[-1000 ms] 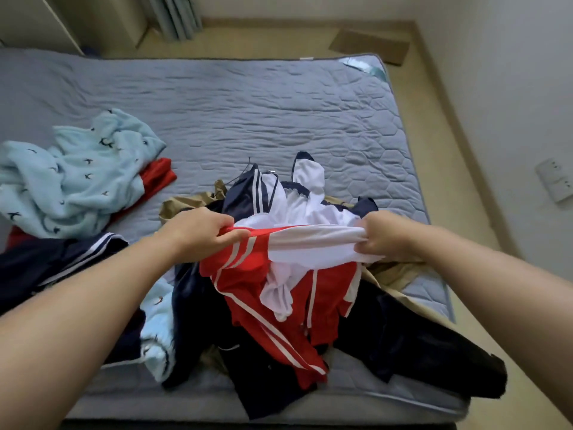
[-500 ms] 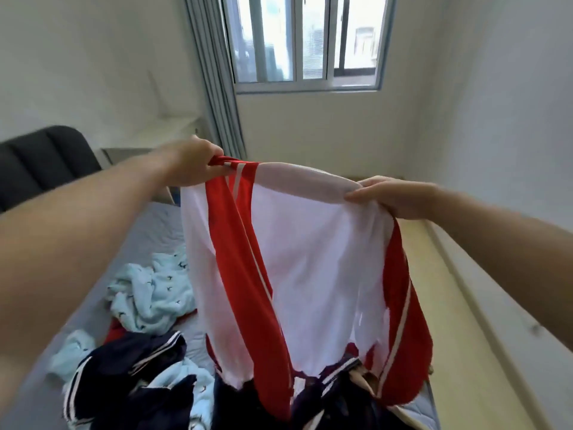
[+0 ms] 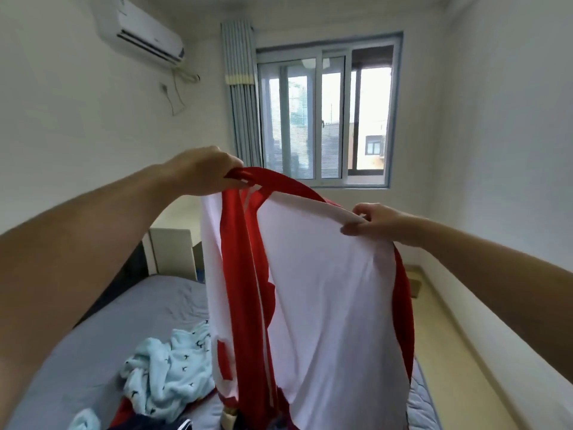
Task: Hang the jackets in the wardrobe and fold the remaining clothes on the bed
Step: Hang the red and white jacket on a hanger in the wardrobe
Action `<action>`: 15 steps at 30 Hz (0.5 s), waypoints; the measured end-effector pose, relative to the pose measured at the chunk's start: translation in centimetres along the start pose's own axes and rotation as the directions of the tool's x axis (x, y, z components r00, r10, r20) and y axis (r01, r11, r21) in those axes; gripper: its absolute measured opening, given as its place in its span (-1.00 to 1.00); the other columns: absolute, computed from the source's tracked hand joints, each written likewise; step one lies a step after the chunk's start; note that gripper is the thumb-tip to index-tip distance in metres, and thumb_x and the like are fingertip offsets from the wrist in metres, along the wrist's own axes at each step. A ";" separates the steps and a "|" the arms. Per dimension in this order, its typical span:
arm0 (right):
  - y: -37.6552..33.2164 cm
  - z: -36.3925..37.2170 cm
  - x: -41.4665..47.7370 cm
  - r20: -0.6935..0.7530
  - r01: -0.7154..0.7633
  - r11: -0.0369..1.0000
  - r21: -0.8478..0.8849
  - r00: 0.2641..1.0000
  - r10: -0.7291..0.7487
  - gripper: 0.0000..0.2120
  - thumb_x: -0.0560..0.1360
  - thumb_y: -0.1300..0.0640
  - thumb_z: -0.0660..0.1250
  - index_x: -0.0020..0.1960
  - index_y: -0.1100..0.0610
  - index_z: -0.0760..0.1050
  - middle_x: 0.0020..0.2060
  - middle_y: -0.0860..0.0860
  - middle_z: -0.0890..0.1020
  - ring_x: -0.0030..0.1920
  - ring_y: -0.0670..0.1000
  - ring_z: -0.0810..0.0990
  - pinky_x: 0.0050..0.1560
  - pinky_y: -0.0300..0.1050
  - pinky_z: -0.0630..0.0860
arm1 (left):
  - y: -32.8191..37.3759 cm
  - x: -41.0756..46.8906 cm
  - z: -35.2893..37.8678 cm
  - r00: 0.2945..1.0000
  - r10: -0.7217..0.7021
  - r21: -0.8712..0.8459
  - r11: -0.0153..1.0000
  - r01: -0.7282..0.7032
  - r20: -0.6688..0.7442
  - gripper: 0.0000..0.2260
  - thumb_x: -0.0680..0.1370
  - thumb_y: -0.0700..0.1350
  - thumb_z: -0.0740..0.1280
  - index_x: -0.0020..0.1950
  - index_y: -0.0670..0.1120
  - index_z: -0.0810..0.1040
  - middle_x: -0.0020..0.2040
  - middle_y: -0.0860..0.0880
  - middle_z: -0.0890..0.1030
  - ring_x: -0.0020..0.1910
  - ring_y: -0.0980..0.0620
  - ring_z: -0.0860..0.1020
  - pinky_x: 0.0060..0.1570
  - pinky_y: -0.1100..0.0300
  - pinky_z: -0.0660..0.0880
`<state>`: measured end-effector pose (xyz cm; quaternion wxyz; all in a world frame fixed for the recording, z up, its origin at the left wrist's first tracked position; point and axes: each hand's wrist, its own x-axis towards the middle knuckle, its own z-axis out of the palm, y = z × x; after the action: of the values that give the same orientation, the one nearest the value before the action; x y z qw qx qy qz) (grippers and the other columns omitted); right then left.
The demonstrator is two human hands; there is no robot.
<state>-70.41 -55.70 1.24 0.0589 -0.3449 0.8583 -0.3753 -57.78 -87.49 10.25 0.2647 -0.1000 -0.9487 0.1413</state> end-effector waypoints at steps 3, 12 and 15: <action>-0.8 0.2 0.8 -0.134 0.088 0.943 -0.320 0.981 -0.137 -0.73 0.39 -0.06 0.47 -0.13 0.12 0.54 -0.27 0.03 0.57 -0.23 0.03 0.53 -0.20 -0.12 0.43 | -0.4 -1.0 0.5 1.000 -0.005 0.009 1.000 0.004 0.025 -0.78 0.50 0.21 0.24 -0.25 0.13 0.38 -0.43 0.14 0.45 -0.48 0.17 0.43 -0.43 0.29 0.27; -2.5 -1.3 1.1 0.075 0.014 0.830 -0.558 0.997 0.033 -0.81 0.56 0.03 0.28 -0.21 0.03 0.52 -0.34 -0.04 0.56 -0.34 -0.09 0.52 -0.27 -0.26 0.47 | -3.5 -3.9 2.6 0.997 -0.022 -0.149 0.989 0.012 -0.069 -0.59 0.47 0.31 0.13 -0.24 0.02 0.52 -0.45 0.13 0.48 -0.50 0.18 0.46 -0.45 0.27 0.41; -2.9 -0.9 1.7 0.063 -0.030 0.803 -0.595 0.995 0.083 -0.76 0.60 0.07 0.22 -0.25 0.00 0.46 -0.33 -0.04 0.53 -0.33 -0.08 0.47 -0.25 -0.26 0.41 | -3.8 -3.4 3.5 0.989 -0.146 -0.098 0.984 0.148 0.027 -0.71 0.57 0.14 0.22 -0.10 -0.04 0.58 -0.35 0.11 0.49 -0.38 0.12 0.49 -0.33 0.18 0.44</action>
<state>-70.42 -57.67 4.11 -0.0039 -0.3362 0.9391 -0.0715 -57.20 -92.68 6.97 0.2600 -0.0413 -0.9618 0.0748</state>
